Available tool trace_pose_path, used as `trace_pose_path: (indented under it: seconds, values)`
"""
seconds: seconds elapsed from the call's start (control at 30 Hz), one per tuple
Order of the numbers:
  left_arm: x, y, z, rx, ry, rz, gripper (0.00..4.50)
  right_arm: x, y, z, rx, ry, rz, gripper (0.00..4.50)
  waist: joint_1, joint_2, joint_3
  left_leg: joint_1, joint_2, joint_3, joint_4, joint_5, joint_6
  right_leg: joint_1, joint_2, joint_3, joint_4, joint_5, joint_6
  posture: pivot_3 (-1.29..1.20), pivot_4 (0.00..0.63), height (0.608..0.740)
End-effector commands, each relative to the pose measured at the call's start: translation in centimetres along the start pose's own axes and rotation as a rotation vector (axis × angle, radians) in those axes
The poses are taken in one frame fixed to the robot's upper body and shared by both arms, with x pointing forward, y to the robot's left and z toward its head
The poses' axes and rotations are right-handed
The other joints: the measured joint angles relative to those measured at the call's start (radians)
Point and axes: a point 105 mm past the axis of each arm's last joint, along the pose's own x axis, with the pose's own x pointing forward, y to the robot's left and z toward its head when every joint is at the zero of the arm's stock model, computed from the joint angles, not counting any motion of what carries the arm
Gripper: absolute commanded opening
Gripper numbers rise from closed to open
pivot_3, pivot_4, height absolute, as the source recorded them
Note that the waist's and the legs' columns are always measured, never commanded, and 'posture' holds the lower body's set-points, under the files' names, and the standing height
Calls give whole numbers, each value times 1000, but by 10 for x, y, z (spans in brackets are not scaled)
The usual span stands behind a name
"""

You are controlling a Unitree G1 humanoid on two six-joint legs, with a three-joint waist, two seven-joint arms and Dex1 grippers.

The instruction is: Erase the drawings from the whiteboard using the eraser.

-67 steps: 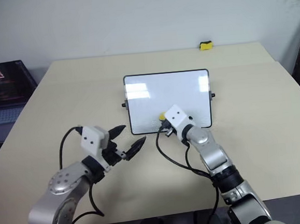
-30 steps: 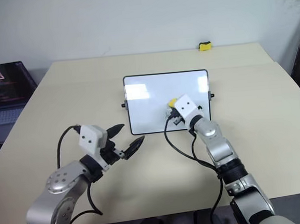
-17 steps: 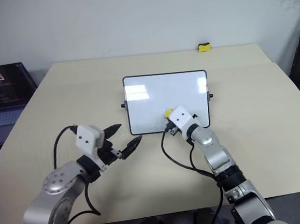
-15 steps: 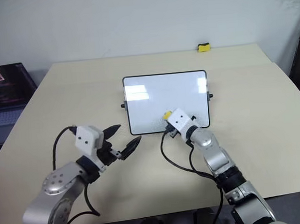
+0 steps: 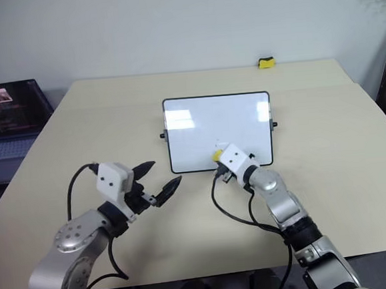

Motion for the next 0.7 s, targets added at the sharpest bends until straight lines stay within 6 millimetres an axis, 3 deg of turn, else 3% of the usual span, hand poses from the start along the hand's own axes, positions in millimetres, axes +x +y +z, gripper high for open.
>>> trace_pose_path:
  seconds: [0.03,0.2,0.4,0.7]
  values:
    - [-2,0,12,33,-43,3,4500,1,-15,55,-13,-204,-58,1095,-3,0,0,0,0,0,0,0,0,0,0,0,0,0,0,0,150,740]
    - [-1,1,13,36,-45,0,4500,13,-16,70,-5,-275,-87,1095,-4,0,0,-1,1,1,-2,-1,-2,-3,1,1,0,0,-1,0,150,740]
    - [-2,2,14,37,-46,8,4500,31,-16,32,-104,-82,-108,1095,0,0,0,-2,1,1,-2,-1,-2,-3,0,0,-2,0,0,0,150,740]
    - [-4,1,14,36,-45,16,4500,32,-12,32,-124,-81,-107,1095,-2,0,0,-1,1,0,-1,-1,-2,-2,1,0,-1,0,0,0,150,740]
